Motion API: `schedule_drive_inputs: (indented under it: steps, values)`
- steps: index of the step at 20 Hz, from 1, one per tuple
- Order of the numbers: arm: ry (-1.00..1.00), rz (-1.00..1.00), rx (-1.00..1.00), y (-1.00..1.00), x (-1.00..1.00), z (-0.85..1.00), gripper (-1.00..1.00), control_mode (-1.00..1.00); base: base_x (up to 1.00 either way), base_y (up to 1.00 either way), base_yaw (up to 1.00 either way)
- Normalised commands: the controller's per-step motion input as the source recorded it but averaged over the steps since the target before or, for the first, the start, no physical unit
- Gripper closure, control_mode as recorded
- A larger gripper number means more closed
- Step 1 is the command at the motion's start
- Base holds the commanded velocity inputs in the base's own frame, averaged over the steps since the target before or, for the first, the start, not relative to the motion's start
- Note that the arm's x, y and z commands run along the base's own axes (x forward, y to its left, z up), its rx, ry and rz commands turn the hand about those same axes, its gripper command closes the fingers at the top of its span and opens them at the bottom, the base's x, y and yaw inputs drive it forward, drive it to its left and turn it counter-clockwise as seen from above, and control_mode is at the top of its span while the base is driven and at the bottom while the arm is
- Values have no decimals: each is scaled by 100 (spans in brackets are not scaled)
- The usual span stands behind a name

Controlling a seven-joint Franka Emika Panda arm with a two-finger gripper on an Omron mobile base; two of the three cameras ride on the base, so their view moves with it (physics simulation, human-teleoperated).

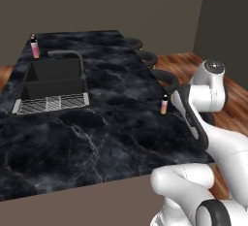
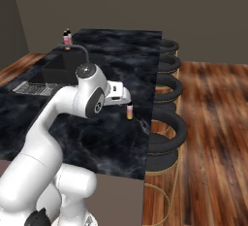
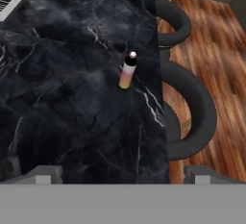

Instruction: Place the large bottle from the dining counter next to the other large bottle outside the sink, and place the small bottle from the dining counter next to the other small bottle inside the sink.

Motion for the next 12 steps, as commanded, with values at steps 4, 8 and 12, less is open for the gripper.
schedule_drive_inputs:
  steps: [4,8,12]
  values:
    - [0,-6,0,0,25,-4,-100,-100,0,0,0]
    - [0,-6,0,0,19,-8,-100,-100,0,0,0]
    - [0,-4,0,0,21,-11,-100,-100,0,0,0]
